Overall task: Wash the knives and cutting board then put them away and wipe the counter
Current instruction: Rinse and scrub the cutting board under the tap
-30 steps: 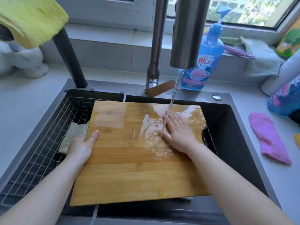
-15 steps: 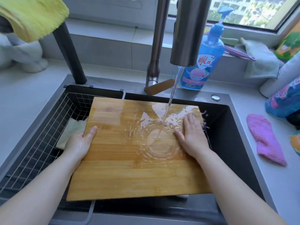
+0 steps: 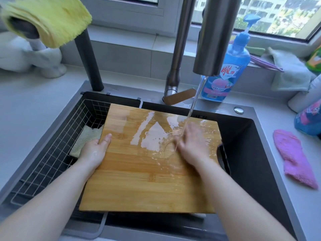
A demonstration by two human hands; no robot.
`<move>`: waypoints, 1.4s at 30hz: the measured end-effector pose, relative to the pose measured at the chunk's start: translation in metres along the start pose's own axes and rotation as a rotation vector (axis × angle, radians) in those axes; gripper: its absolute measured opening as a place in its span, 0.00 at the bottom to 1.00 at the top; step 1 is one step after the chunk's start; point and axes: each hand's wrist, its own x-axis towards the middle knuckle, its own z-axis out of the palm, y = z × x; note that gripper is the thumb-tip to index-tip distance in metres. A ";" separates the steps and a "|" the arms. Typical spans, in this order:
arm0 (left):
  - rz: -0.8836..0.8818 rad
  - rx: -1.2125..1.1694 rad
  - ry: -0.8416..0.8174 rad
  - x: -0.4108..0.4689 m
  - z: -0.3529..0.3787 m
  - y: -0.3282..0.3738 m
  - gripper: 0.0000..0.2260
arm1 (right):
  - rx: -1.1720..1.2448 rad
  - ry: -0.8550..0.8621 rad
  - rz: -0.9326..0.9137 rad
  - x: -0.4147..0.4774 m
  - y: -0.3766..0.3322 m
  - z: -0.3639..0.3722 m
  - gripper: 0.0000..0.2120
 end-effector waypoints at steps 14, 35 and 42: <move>0.054 -0.066 -0.026 0.004 0.003 -0.003 0.21 | -0.047 -0.054 -0.140 -0.010 -0.019 -0.005 0.32; 0.095 -0.024 -0.034 -0.004 0.001 0.005 0.16 | -0.050 -0.123 0.028 -0.083 0.025 0.018 0.49; 0.105 -0.001 -0.023 -0.004 0.002 0.005 0.16 | -0.047 -0.064 0.008 -0.044 0.048 0.005 0.39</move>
